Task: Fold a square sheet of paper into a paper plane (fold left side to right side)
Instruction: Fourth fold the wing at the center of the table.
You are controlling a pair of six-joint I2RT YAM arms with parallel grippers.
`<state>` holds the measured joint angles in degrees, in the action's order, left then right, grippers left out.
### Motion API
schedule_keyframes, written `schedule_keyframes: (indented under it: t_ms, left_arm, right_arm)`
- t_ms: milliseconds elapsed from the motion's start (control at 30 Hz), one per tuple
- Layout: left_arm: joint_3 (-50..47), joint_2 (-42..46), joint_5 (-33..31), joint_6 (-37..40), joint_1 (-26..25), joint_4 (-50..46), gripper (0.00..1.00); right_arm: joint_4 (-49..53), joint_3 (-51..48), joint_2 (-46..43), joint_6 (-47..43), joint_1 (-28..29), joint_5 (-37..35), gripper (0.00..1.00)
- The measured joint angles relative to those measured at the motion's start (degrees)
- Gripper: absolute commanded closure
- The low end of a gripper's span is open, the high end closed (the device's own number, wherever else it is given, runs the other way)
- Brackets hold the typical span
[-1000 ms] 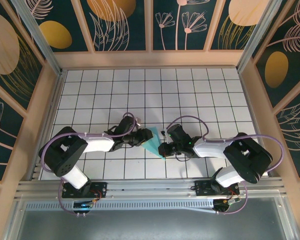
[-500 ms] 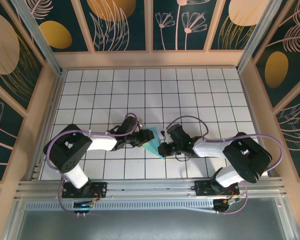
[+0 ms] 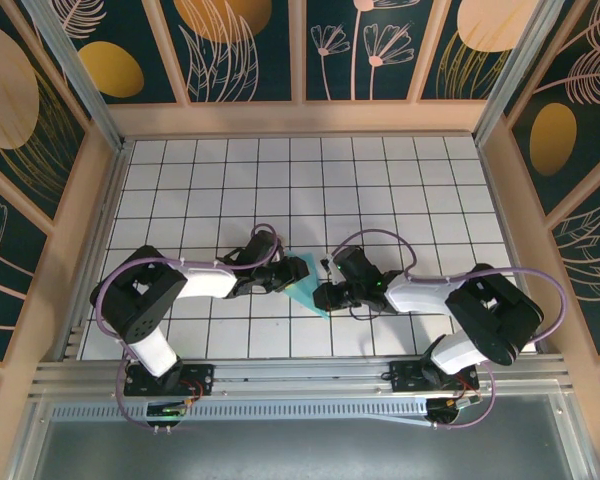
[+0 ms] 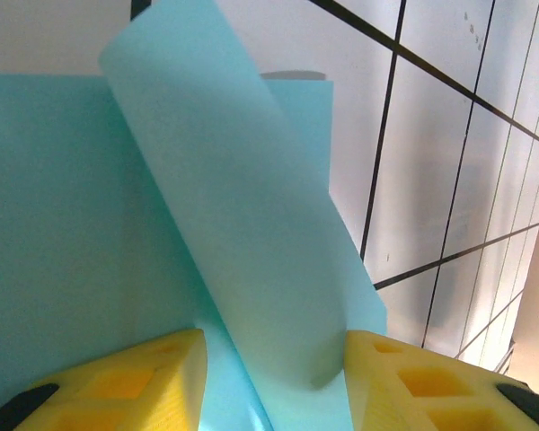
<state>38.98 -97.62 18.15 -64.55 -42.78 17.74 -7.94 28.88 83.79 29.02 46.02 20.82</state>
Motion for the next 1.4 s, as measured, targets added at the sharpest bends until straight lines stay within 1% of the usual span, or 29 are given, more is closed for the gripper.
schedule_keyframes:
  t_ms: [167,267,433,533,700,967,1133,1233,1400]
  left_arm:
    - [0.26,-0.26,0.02,0.00,0.00,0.02,0.56]
    - [0.26,-0.26,0.02,0.00,0.00,0.02,0.56]
    - [0.26,-0.26,0.00,0.00,0.00,0.02,0.56]
    - [0.26,-0.26,0.00,0.00,0.00,0.02,0.56]
    - [0.26,-0.26,-0.04,0.00,0.00,0.02,0.56]
    - [0.26,-0.26,-0.15,0.00,0.00,0.04,0.56]
    - [0.24,-0.26,-0.17,0.00,0.00,0.04,0.56]
    - [0.24,-0.26,-0.17,0.00,0.00,0.04,0.56]
    - [0.24,-0.26,-0.17,-0.02,0.00,0.04,0.56]
  right_arm:
    - [0.44,0.00,-2.99,0.42,-2.21,2.25,0.63]
    - [0.39,0.00,-4.76,0.48,-4.59,4.66,0.57]
    - [-0.94,-0.07,-5.95,0.31,-9.62,9.57,0.55]
    - [-2.21,-0.13,-5.66,0.26,-11.21,11.91,0.55]
    - [-5.35,-0.13,-2.08,0.68,-11.43,15.37,0.58]
    - [-8.87,-0.13,1.84,1.79,-11.43,17.27,0.62]
    - [-9.14,-0.13,2.91,1.77,-11.43,17.42,0.68]
    - [-9.03,-0.13,3.28,1.55,-11.43,17.35,0.76]
    - [-8.33,-0.13,3.28,1.46,-11.43,16.57,0.83]
